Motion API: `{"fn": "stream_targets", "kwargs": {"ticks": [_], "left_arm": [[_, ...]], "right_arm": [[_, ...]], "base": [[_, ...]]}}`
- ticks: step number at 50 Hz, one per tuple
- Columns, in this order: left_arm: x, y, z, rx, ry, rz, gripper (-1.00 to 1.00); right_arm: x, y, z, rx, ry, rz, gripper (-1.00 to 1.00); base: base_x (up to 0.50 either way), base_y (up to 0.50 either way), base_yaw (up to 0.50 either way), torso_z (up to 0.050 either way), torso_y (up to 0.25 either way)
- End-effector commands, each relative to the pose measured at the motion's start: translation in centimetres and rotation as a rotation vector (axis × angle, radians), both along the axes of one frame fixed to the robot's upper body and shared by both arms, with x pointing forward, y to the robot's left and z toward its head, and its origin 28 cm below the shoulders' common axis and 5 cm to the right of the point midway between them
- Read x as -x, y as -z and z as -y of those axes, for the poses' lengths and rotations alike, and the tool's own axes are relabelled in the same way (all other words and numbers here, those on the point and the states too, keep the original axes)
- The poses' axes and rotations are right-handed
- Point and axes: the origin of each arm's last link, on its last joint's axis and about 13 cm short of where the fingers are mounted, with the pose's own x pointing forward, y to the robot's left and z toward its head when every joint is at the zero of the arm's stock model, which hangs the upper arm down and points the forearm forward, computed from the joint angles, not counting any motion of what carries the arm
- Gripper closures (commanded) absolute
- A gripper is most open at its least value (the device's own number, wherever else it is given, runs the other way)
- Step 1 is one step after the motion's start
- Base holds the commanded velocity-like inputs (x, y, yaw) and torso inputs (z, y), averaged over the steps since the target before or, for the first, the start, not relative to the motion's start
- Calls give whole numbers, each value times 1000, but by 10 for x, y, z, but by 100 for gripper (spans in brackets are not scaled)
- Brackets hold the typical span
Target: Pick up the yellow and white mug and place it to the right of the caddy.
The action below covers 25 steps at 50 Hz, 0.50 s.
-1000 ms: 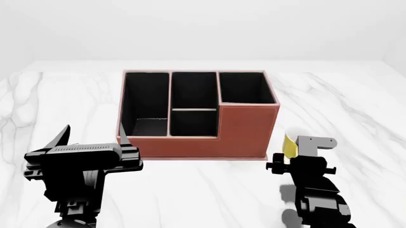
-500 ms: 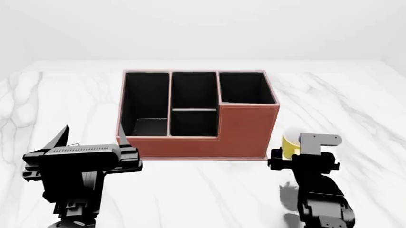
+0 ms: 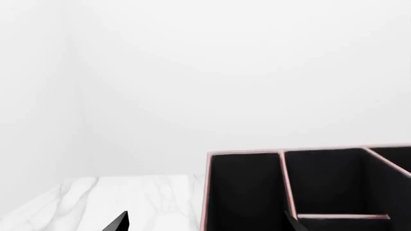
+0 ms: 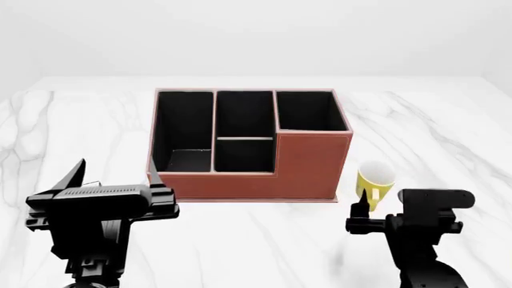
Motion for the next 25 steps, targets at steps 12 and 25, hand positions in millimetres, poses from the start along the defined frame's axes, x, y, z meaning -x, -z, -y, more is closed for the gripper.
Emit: {"fn": "stream_targets", "kwargs": {"ticks": [12, 25], "left_arm": [[10, -4, 2, -10, 2, 25, -100], [18, -5, 3, -20, 3, 45, -100]], "right_arm": [[73, -43, -15, 25, -104, 132, -100], [98, -54, -20, 44, -132, 192, -100]], "base": [[0, 0, 0, 0, 0], [0, 0, 0, 0, 0]]}}
